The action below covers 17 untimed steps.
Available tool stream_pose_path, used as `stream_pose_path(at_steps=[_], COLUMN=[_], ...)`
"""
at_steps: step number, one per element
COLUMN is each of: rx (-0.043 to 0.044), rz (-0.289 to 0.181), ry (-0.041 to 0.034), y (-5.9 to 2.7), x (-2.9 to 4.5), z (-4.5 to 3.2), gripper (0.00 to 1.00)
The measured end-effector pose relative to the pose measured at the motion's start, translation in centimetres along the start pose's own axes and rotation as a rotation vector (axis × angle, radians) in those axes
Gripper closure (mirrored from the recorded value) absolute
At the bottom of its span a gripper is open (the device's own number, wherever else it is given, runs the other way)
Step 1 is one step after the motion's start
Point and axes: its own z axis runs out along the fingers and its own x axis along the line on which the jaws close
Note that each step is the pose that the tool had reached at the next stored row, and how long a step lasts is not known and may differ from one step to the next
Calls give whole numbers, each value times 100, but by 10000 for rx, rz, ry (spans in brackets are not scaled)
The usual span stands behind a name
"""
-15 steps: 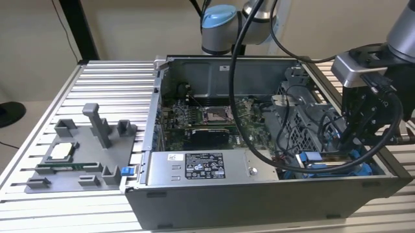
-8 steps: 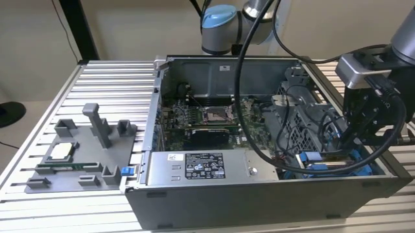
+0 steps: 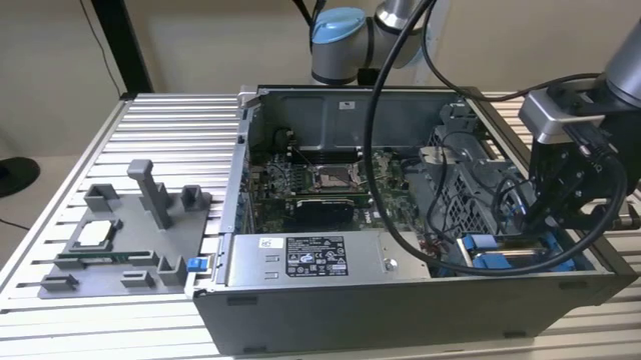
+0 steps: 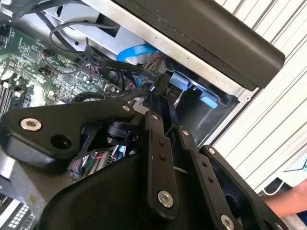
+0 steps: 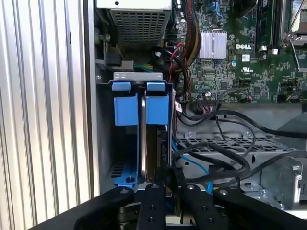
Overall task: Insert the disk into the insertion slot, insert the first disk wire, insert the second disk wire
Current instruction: 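Insert the first disk wire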
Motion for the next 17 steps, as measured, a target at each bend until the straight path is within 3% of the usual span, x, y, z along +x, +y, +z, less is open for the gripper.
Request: stream_pose_path(at_steps=[6,17], rx=[-35,-119], rz=[5,9], ry=[0,14], y=[2,-5], x=[8,12], z=[67,121], gripper=[100,100])
